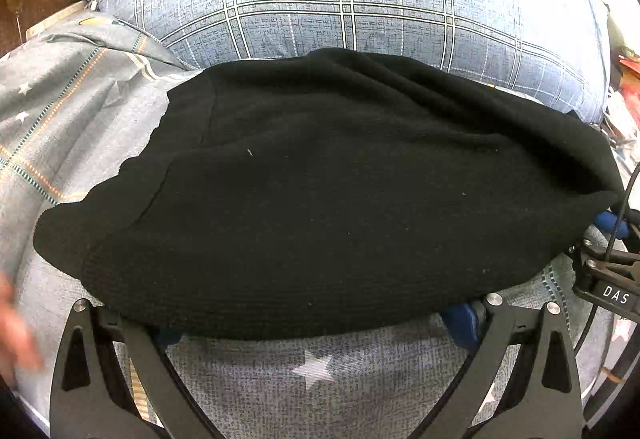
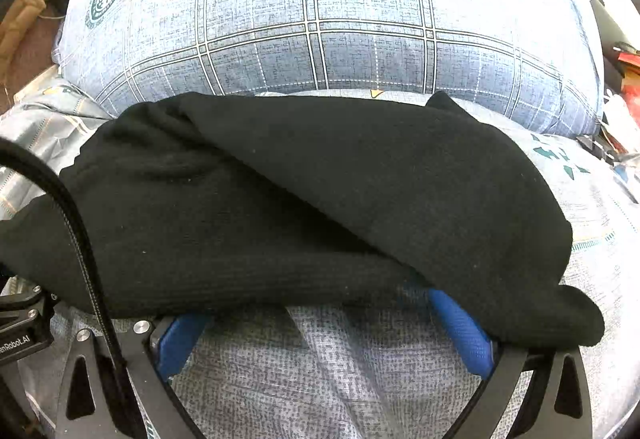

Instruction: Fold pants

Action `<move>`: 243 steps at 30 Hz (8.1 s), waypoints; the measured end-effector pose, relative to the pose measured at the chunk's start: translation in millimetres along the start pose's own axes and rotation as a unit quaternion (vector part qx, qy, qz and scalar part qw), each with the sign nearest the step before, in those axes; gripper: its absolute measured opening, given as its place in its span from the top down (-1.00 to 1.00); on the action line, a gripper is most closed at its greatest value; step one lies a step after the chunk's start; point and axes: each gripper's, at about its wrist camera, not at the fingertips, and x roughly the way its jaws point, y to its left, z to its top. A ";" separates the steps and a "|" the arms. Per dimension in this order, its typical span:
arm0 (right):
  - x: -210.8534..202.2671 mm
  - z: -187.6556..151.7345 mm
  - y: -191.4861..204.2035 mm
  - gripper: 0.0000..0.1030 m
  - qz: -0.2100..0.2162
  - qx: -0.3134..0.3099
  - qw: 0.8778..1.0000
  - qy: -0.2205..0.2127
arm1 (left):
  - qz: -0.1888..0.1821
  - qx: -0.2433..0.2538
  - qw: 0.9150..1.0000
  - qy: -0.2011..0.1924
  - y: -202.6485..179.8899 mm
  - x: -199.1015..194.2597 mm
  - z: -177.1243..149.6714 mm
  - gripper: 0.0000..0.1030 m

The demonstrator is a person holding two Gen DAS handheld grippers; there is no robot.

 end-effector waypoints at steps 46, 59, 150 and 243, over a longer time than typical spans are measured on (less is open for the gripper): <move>-96.0 -37.3 -6.8 -0.89 0.138 0.048 0.988 -0.056 | -0.029 -0.057 0.998 -0.003 38.8 -85.5 -22.8 -0.96; -57.7 -33.7 -35.5 -0.87 0.182 0.107 0.977 -0.024 | -0.080 -0.162 0.983 0.022 66.5 -51.1 -25.9 -0.96; -58.3 113.7 -7.2 0.76 0.013 -0.236 0.964 -0.124 | -0.213 -0.031 0.975 0.045 -90.8 9.5 135.2 -0.18; -95.6 -1.8 -79.0 0.31 0.213 -0.017 0.977 0.015 | -0.155 -0.014 0.982 0.103 63.8 -39.4 14.5 -0.35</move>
